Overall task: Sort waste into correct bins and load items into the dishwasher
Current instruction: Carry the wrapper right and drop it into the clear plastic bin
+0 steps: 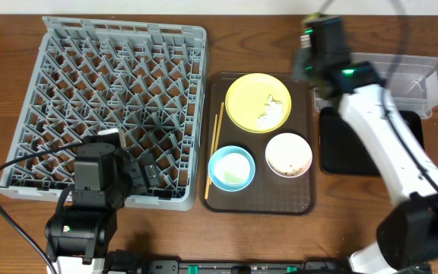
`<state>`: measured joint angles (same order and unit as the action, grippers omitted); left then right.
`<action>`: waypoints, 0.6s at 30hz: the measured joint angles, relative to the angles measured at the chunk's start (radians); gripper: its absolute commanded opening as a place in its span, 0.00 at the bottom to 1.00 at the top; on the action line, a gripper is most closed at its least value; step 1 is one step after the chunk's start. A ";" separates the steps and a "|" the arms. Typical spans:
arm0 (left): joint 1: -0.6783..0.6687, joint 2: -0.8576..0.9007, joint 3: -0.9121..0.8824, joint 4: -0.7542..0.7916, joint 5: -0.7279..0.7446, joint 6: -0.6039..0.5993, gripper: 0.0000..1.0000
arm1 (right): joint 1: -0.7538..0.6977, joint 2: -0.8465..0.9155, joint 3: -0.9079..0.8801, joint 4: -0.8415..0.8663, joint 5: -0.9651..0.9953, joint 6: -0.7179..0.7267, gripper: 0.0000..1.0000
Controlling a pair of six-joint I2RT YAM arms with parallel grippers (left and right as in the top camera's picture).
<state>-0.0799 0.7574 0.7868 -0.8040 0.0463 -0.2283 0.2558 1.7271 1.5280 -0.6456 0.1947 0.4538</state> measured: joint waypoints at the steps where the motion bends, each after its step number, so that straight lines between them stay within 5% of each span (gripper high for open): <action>1: 0.000 0.000 0.000 0.000 0.000 0.000 0.99 | -0.032 -0.010 0.001 -0.023 0.015 0.042 0.01; 8: 0.000 0.000 0.000 0.000 0.000 0.000 0.99 | -0.227 0.034 -0.002 -0.076 0.010 0.264 0.06; 13: 0.000 0.000 0.000 0.000 0.000 0.000 0.99 | -0.267 0.060 -0.006 -0.080 -0.009 0.311 0.52; 18: 0.000 0.000 0.000 0.000 0.000 0.000 0.99 | -0.267 0.062 -0.007 -0.079 -0.023 0.322 0.73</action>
<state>-0.0799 0.7574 0.7868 -0.8040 0.0463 -0.2283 -0.0109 1.7889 1.5211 -0.7246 0.1719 0.7753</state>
